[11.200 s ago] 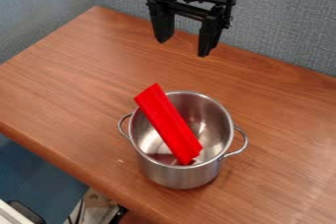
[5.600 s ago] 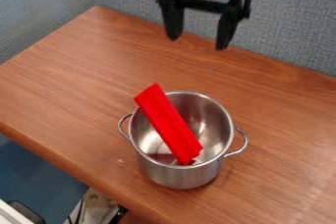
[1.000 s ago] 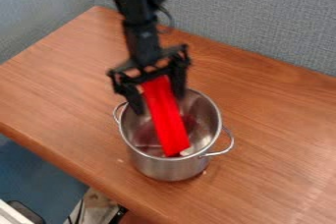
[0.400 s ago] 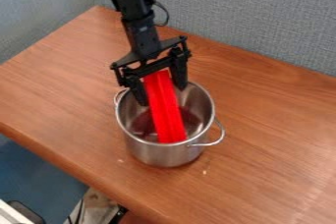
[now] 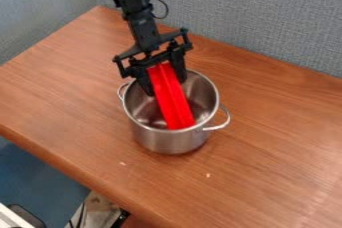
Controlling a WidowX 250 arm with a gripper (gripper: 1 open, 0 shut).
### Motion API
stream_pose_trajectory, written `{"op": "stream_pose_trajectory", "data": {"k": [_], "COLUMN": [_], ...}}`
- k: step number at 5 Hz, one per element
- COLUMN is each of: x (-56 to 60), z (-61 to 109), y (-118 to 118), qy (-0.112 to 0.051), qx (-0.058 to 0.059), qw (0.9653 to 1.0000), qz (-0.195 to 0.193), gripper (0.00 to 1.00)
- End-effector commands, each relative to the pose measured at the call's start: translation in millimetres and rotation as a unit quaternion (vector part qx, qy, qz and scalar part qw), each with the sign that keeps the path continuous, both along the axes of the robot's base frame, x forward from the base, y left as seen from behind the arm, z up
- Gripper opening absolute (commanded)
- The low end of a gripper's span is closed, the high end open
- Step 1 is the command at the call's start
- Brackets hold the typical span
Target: Move the red object from the metal pot to the table
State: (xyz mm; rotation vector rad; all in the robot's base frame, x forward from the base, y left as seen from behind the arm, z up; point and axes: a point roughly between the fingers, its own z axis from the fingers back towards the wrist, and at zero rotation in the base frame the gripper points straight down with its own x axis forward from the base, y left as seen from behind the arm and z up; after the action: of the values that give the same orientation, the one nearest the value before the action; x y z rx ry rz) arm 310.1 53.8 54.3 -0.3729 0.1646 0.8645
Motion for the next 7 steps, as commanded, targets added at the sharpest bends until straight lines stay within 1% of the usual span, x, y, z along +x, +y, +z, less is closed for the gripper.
{"op": "stream_pose_trajectory", "data": {"k": [1, 2, 3, 4, 5, 6, 7], "x": [-2.6, -11.6, -7.3, -3.2, -0.8, 1.6, -0.7], "z": [3.7, 11.5, 20.1, 30.3, 37.6, 59.5, 70.0], "y": [-1.5, -9.5, 0.5, 9.9, 26.8, 57.7, 97.1], "qy": [-0.028, -0.031, -0.054, -0.077, -0.072, -0.075, -0.071], "qx": [-0.019, -0.052, -0.064, -0.078, -0.069, -0.072, -0.069], "qw": [0.9994, 0.998, 0.996, 0.9932, 0.993, 0.9921, 0.9928], "qz": [-0.006, -0.021, -0.029, -0.038, -0.063, -0.071, -0.068], "gripper": [0.0, 0.0, 0.0, 0.0, 0.0, 0.0, 0.0]}}
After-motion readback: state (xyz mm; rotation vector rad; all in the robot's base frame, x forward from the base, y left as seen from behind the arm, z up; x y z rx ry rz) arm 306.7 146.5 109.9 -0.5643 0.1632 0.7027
